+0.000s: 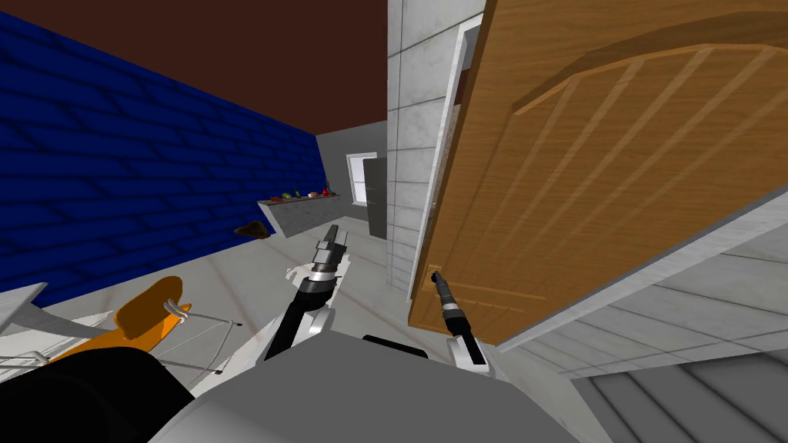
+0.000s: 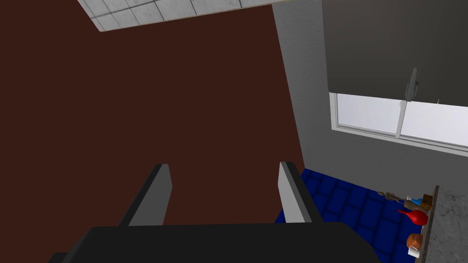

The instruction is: Push the door open

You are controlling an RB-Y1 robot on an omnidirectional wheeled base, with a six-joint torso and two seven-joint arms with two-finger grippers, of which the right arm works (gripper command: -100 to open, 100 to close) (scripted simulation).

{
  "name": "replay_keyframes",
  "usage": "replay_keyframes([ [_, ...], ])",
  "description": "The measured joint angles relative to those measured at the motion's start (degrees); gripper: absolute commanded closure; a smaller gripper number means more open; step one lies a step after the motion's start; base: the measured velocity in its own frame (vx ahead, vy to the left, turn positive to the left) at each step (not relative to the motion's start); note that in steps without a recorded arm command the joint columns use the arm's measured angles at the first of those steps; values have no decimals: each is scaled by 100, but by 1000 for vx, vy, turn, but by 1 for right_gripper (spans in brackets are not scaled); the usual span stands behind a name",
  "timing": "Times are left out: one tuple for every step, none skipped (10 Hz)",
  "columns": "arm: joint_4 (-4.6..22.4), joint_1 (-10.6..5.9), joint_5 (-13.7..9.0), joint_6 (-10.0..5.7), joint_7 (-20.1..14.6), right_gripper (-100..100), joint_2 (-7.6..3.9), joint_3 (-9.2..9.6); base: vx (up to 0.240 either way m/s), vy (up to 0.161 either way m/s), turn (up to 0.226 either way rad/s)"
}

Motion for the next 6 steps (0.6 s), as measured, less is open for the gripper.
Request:
replay_keyframes([
  [-68,66,-133,-3,-154,100,9,62,-51,-81,120],
  [-127,128,-271,-12,-318,100,5,124,-55,-82,126],
  [-157,173,-407,-35,-477,100,16,183,-74,-74,108],
  [-198,219,-543,-55,-632,100,27,241,-68,-82,134],
  [-233,278,-678,-83,-788,100,38,302,-69,-89,156],
  [-298,345,-817,-85,-951,100,33,358,-82,-87,112],
])
